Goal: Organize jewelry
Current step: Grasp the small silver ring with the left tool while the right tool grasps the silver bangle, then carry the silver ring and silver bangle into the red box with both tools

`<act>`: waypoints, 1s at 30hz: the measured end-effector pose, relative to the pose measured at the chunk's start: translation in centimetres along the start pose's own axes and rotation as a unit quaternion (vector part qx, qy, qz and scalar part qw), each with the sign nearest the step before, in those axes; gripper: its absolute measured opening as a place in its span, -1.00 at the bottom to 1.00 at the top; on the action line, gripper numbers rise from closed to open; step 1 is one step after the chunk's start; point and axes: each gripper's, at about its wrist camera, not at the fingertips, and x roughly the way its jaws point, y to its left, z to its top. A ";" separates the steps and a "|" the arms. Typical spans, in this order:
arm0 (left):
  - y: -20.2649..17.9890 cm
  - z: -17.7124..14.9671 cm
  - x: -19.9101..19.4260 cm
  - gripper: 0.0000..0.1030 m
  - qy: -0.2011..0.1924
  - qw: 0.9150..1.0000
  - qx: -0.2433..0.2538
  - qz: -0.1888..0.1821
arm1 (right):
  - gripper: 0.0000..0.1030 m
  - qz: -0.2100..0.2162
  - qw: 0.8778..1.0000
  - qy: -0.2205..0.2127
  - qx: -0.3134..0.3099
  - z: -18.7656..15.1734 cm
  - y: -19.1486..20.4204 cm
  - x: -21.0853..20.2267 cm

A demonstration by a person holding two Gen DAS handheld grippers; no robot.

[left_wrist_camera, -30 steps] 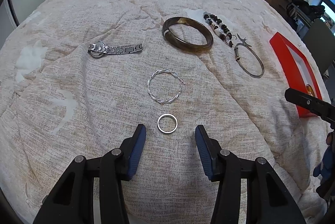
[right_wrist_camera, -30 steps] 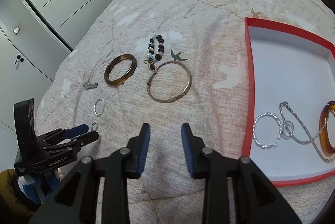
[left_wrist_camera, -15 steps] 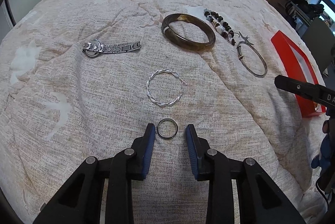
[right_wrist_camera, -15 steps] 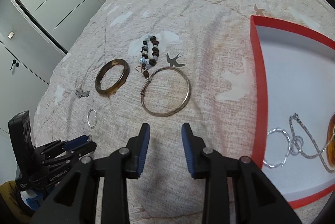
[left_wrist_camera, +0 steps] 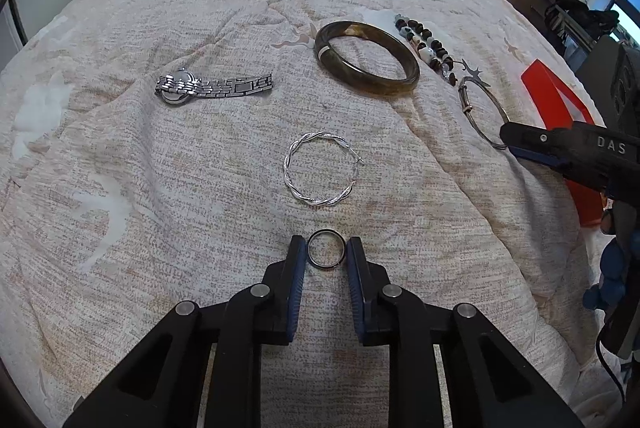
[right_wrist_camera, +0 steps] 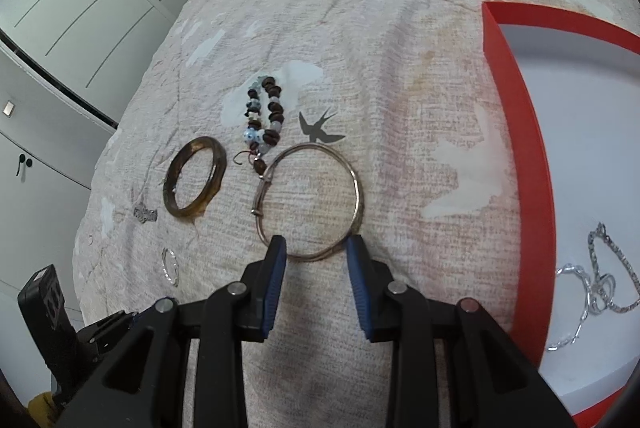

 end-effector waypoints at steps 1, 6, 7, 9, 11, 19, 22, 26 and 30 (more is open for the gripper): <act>0.1 0.0 0.0 -0.61 0.000 1.000 0.000 -0.001 | -0.41 -0.006 1.000 0.001 0.000 0.1 0.0 0.2; 0.4 -0.1 0.0 -0.61 -0.001 1.000 -0.003 -0.005 | -0.41 -0.033 0.999 0.007 0.003 0.5 0.4 1.4; 0.5 -0.2 0.0 -0.61 -0.001 1.000 -0.003 -0.005 | -0.41 -0.038 0.999 0.008 0.003 0.6 0.5 1.6; 0.5 -0.2 0.0 -0.61 -0.001 1.000 -0.003 -0.005 | -0.41 -0.045 0.999 0.010 0.004 0.8 0.4 2.1; 0.5 -0.2 0.1 -0.61 -0.001 1.000 -0.003 -0.005 | -0.44 -0.051 0.999 0.010 0.007 1.0 0.4 2.4; 0.4 -0.2 -0.2 -0.61 -0.007 1.000 -0.005 -0.003 | -0.81 -0.079 0.996 0.009 -0.032 1.1 1.3 2.6; 0.4 -0.4 -0.5 -0.61 -0.011 1.000 -0.007 -0.003 | -0.86 -0.082 0.995 0.004 -0.050 0.7 1.7 1.9; 0.3 -0.6 -1.1 -0.61 -0.013 1.000 -0.008 -0.004 | -0.89 -0.089 0.992 -0.003 -0.084 -0.4 2.6 0.7; 0.4 -0.9 -2.0 -0.61 -0.018 1.000 -0.009 -0.005 | -0.92 -0.087 0.990 -0.009 -0.106 -1.4 3.1 -0.6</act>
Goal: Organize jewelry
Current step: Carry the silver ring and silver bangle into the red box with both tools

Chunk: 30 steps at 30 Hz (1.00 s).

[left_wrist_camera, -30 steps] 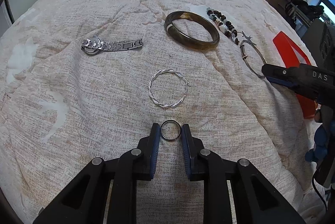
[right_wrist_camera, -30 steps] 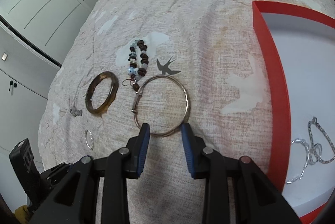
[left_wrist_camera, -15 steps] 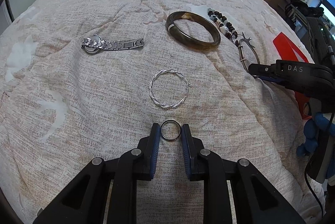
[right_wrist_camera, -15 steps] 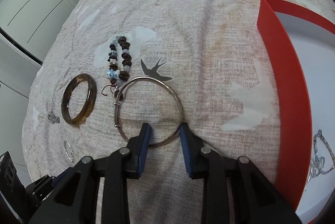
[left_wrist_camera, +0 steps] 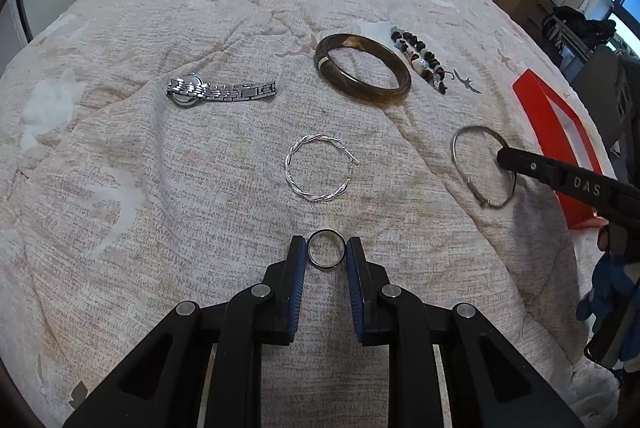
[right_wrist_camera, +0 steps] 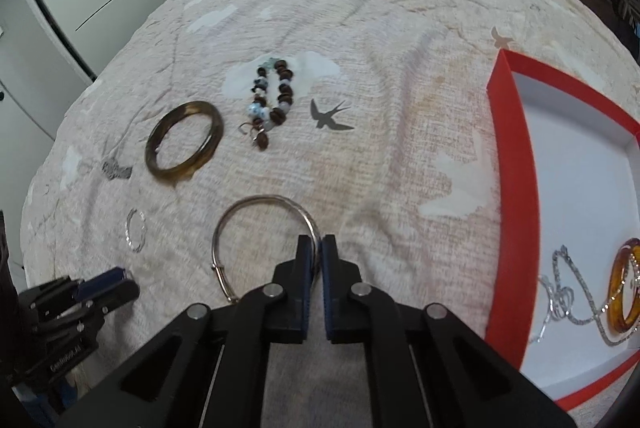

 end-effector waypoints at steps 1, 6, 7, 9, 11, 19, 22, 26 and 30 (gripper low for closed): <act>-0.1 0.0 -0.2 -0.61 -0.001 1.000 0.000 0.000 | -0.92 0.000 1.000 -0.003 -0.005 -0.2 0.1 -0.4; -0.7 -0.1 -1.5 -0.61 -0.009 1.000 0.000 0.001 | -0.91 0.002 1.000 -0.013 -0.015 -1.1 0.3 -2.4; -0.9 -0.1 -1.8 -0.61 -0.011 1.000 0.001 0.001 | -0.91 0.002 1.000 -0.016 -0.017 -1.2 0.4 -2.9; -1.0 -0.3 -2.5 -0.61 -0.016 1.000 0.000 0.003 | -0.91 -0.001 1.000 -0.022 -0.022 -1.5 0.6 -3.7; -1.1 -0.4 -3.1 -0.61 -0.019 1.000 -0.001 0.004 | -0.91 -0.003 0.999 -0.027 -0.025 -1.8 0.7 -4.7; -2.3 -0.9 -5.6 -0.61 -0.034 0.999 0.003 0.006 | -0.91 -0.010 0.999 -0.047 -0.026 -3.1 0.6 -8.2; -3.0 -0.7 -6.4 -0.61 -0.040 0.999 0.009 0.005 | -0.91 -0.015 0.998 -0.062 -0.019 -3.3 0.0 -10.0; -4.5 -0.2 -7.4 -0.61 -0.050 0.999 0.017 0.002 | -0.91 -0.021 0.996 -0.082 -0.006 -3.5 -1.5 -12.5; -6.6 0.4 -8.0 -0.61 -0.057 0.998 0.031 -0.004 | -0.91 -0.029 0.995 -0.100 0.010 -3.5 -3.8 -14.7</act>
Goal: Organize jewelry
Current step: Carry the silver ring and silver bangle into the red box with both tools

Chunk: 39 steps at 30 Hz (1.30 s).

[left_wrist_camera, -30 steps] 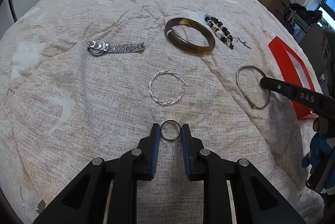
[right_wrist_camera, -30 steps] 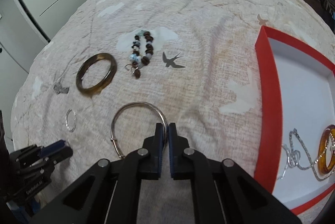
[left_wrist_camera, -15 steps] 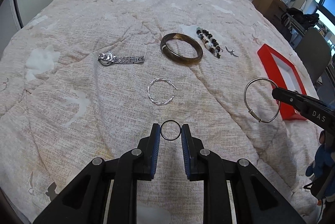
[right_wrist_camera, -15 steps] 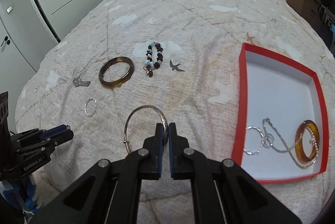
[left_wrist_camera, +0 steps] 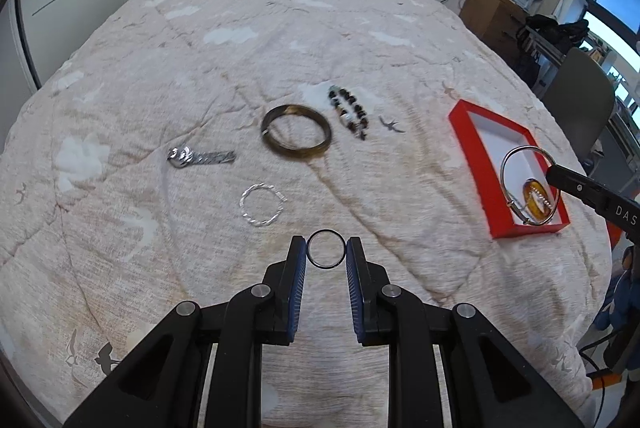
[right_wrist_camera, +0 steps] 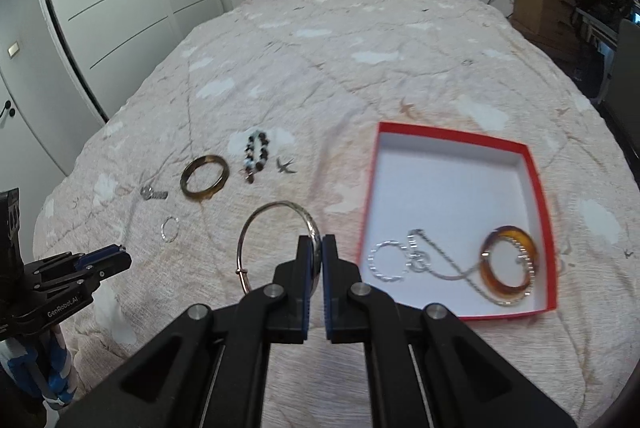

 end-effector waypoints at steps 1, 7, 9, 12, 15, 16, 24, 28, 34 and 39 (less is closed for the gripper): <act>-0.5 0.2 0.0 -0.61 0.000 1.000 0.002 -0.002 | -0.91 -0.003 1.000 -0.004 0.006 0.1 -0.9 -0.5; -4.8 1.7 0.8 -0.61 0.000 1.000 0.027 -0.015 | -0.91 -0.019 0.999 -0.023 0.034 0.7 -5.6 -2.3; -6.4 2.3 1.3 -0.61 0.001 0.999 0.037 -0.020 | -0.91 -0.024 0.998 -0.028 0.043 0.9 -7.2 -2.7; -9.1 3.0 2.3 -0.61 0.004 0.998 0.055 -0.030 | -0.91 -0.030 0.997 -0.035 0.055 1.3 -9.8 -2.9; -11.7 3.6 3.8 -0.61 0.011 0.997 0.070 -0.041 | -0.91 -0.033 0.996 -0.041 0.069 1.7 -12.2 -2.7; -12.4 3.7 4.3 -0.61 0.013 0.996 0.073 -0.044 | -0.91 -0.033 0.996 -0.042 0.074 1.8 -12.8 -2.6; -17.9 4.5 7.9 -0.61 0.033 0.991 0.105 -0.070 | -0.90 -0.030 0.993 -0.035 0.110 1.3 -17.8 -0.3; -19.6 4.6 9.4 -0.61 0.042 0.989 0.115 -0.078 | -0.90 -0.027 0.992 -0.029 0.120 1.0 -19.3 0.9; -21.6 4.6 11.1 -0.61 0.054 0.985 0.136 -0.086 | -0.90 -0.019 0.991 -0.025 0.127 1.1 -20.5 2.6; -22.4 4.3 12.6 -0.61 0.070 0.983 0.144 -0.089 | -0.90 -0.014 0.991 -0.019 0.129 1.3 -21.1 4.1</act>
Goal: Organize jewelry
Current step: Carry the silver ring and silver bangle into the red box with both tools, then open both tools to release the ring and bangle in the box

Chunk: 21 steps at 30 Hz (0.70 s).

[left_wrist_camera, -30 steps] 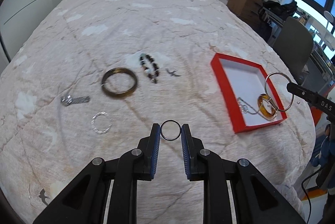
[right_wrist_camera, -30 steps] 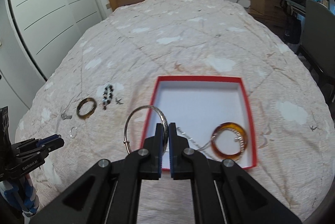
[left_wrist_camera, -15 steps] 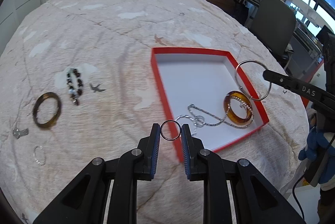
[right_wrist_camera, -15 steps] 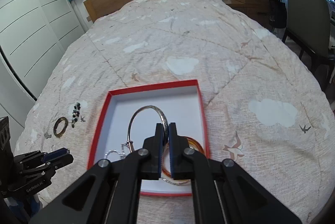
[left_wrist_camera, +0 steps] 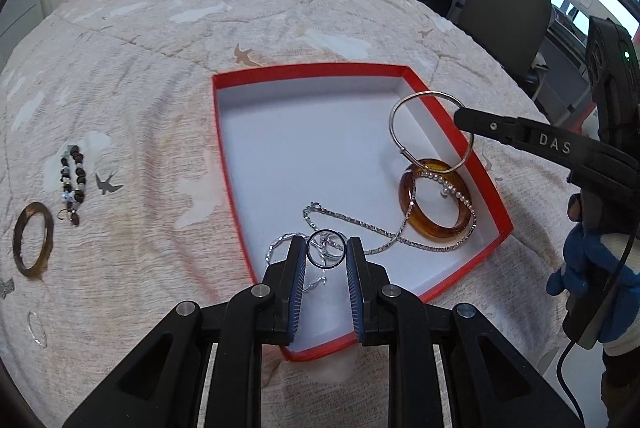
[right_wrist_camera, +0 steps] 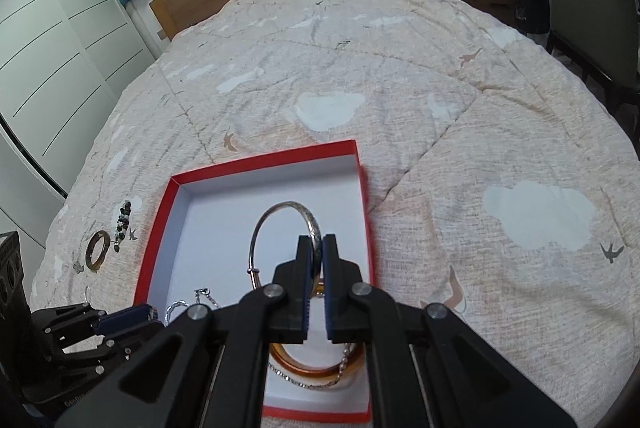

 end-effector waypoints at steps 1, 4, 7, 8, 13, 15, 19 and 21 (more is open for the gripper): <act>-0.1 0.0 0.3 -0.61 0.003 1.000 0.002 -0.001 | -0.90 0.000 1.000 0.001 0.001 0.0 -0.1 0.3; -0.2 -0.1 1.1 -0.61 0.010 1.000 0.004 -0.003 | -0.89 0.003 1.000 0.007 0.005 0.1 -0.4 1.3; -0.1 -0.2 1.9 -0.61 0.017 1.000 0.005 -0.004 | -0.90 0.005 1.000 0.009 0.007 0.2 -0.7 2.0; -0.1 -0.2 2.1 -0.61 0.019 1.000 0.006 -0.004 | -0.90 0.006 1.000 0.011 0.006 0.2 -0.7 2.3; -0.5 -0.1 2.6 -0.61 0.019 1.000 0.013 -0.003 | -0.90 0.005 1.000 0.022 0.003 0.2 -1.1 3.8; -0.5 0.0 2.8 -0.61 0.018 1.000 0.013 -0.004 | -0.90 0.006 1.000 0.027 0.002 0.1 -1.2 4.3; -0.6 0.0 3.0 -0.61 0.015 1.000 0.015 -0.004 | -0.89 0.006 1.000 0.028 -0.010 0.2 -0.8 4.9; -0.7 0.1 3.2 -0.61 0.014 1.000 0.016 -0.003 | -0.89 0.004 0.999 0.029 -0.017 0.4 -0.5 5.2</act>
